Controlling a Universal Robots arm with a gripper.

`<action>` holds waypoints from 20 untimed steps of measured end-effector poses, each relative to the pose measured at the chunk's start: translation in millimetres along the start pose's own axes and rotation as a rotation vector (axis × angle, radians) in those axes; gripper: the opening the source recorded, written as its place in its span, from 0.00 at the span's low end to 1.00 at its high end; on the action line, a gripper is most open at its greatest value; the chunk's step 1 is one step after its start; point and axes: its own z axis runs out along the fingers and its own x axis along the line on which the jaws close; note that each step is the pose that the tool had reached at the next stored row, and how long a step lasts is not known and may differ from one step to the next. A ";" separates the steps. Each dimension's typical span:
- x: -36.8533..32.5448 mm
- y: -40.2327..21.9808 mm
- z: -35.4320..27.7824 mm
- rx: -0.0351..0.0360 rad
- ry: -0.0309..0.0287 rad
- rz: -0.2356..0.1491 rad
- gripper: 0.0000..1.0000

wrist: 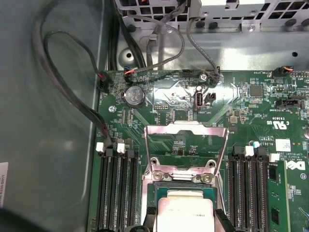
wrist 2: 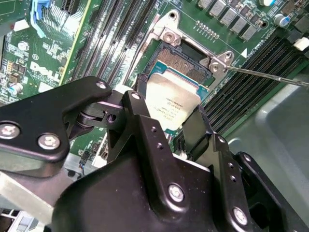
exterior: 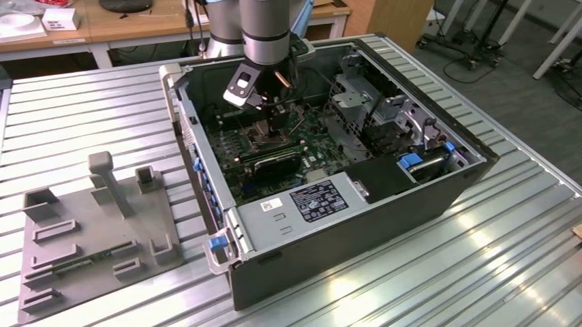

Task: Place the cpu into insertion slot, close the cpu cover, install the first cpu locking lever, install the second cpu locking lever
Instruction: 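Place the cpu into insertion slot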

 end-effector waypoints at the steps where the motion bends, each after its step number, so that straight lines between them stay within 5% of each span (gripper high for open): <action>1: 0.0 0.0 0.0 0.0000 0.0000 0.000 0.54; 20: 0.0 -0.5 4.8 0.0031 0.0003 0.000 0.54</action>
